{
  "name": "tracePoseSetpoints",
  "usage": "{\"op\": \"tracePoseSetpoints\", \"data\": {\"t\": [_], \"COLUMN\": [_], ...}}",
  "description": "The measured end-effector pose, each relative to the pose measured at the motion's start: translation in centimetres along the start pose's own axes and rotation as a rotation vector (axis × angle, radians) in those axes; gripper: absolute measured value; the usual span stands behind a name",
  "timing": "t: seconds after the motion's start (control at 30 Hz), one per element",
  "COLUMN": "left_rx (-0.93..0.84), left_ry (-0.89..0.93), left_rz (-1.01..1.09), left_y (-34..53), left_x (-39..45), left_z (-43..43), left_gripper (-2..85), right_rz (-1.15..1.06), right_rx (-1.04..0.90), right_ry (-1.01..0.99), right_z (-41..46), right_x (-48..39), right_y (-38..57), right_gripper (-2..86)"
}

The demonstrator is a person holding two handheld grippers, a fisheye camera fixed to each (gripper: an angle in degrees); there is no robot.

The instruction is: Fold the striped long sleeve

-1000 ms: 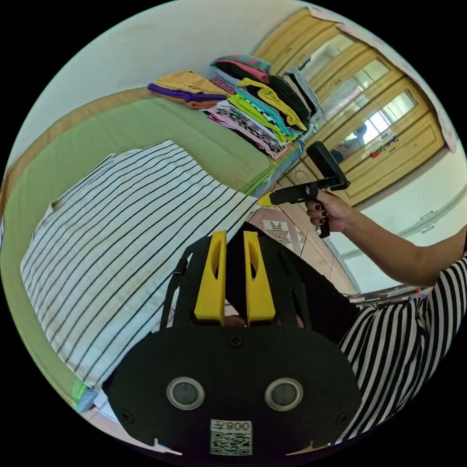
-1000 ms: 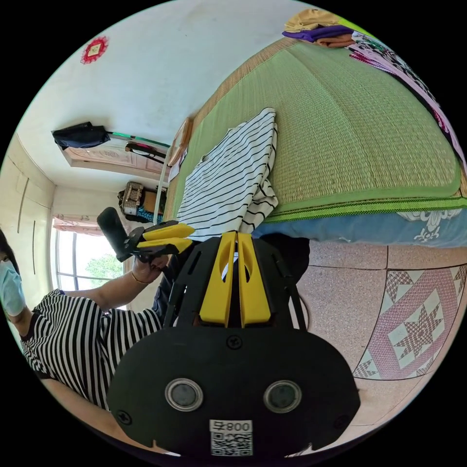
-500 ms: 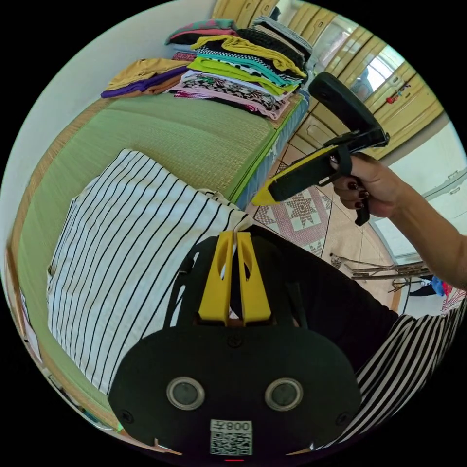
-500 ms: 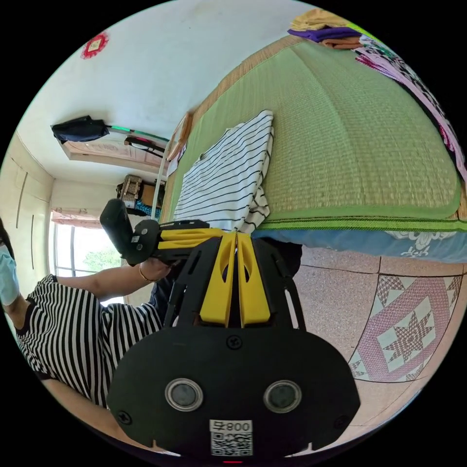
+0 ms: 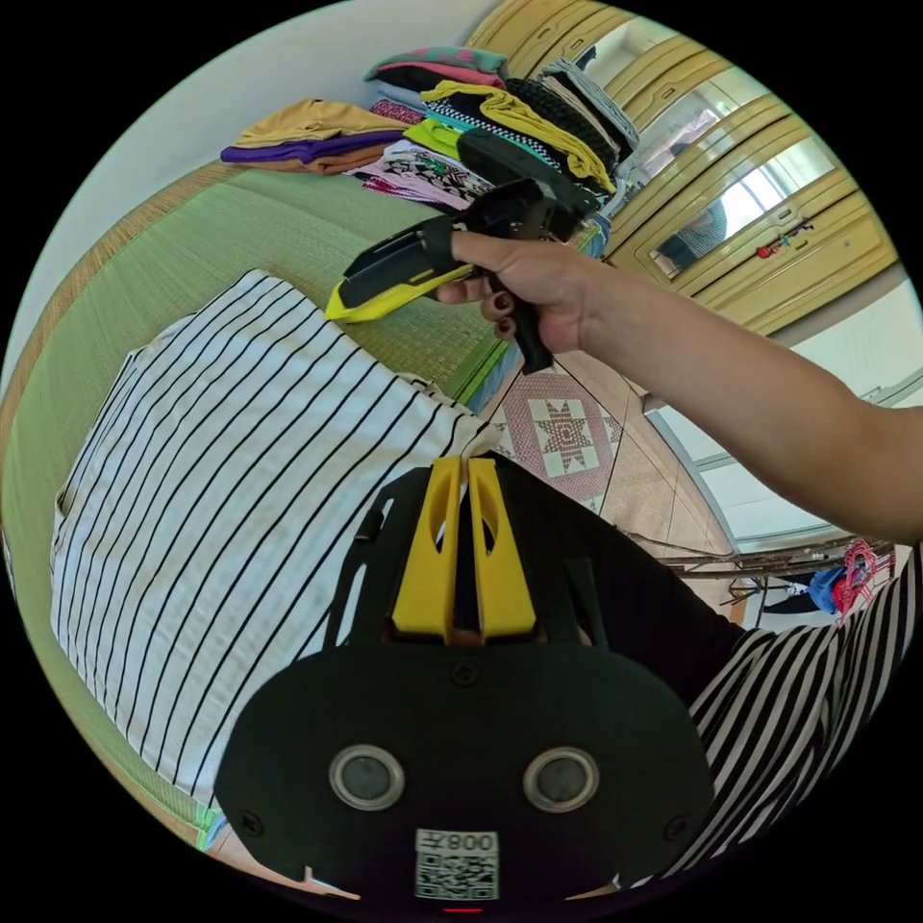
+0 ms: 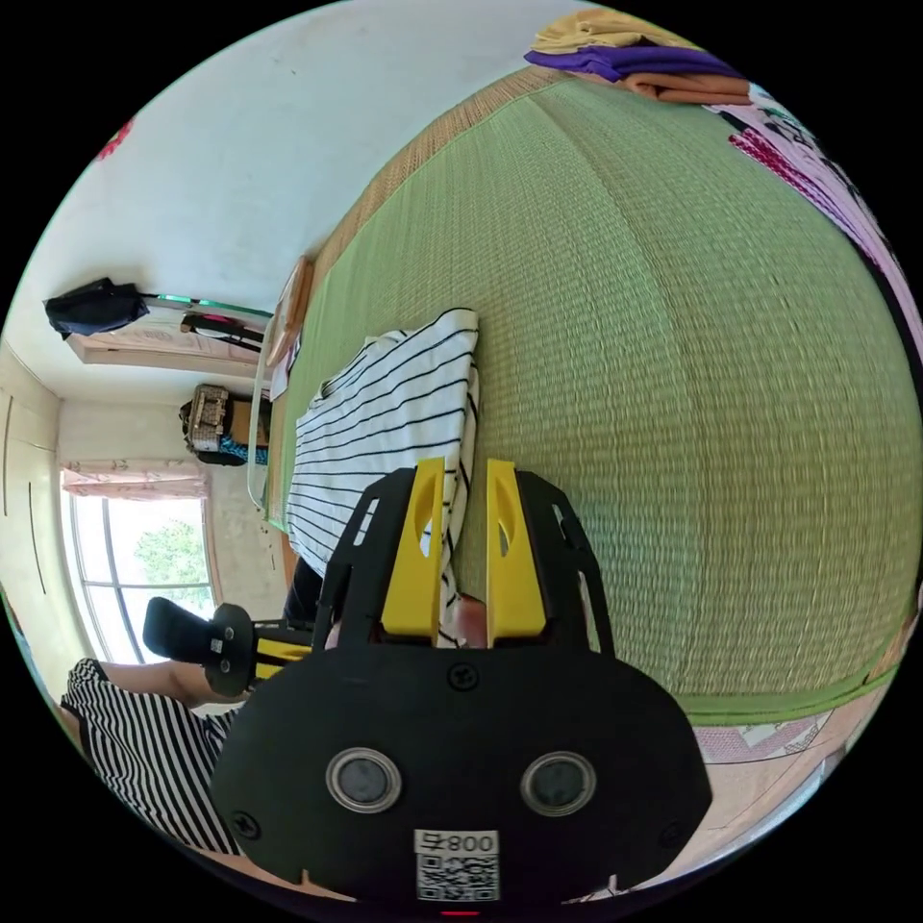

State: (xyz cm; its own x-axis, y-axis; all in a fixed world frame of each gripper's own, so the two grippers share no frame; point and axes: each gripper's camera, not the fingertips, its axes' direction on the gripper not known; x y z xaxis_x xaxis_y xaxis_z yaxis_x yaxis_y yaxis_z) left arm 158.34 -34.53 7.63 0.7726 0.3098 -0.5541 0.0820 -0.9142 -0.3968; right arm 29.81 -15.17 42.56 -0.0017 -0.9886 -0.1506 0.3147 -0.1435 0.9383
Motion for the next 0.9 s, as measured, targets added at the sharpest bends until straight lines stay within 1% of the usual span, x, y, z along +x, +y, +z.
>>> {"op": "tracePoseSetpoints", "data": {"t": [0.33,0.57,0.9], "left_rx": [0.033,0.048,0.067], "left_ry": [0.079,0.103,0.127], "left_rz": [-0.035,-0.036,-0.04], "left_y": [-0.6,-0.6,0.4], "left_x": [-2.3,-3.6,-5.7], "left_z": [-3.1,-3.9,-3.1], "left_gripper": [1.2,1.2,1.2], "right_rz": [-0.031,-0.043,-0.036], "right_rx": [-0.026,-0.059,-0.088], "right_ry": [-0.031,-0.067,-0.054], "right_z": [1.5,2.3,1.5], "right_x": [-0.6,-1.2,-1.6], "right_y": [-6.7,-10.5,-12.1], "right_gripper": [7.4,6.2,1.9]}}
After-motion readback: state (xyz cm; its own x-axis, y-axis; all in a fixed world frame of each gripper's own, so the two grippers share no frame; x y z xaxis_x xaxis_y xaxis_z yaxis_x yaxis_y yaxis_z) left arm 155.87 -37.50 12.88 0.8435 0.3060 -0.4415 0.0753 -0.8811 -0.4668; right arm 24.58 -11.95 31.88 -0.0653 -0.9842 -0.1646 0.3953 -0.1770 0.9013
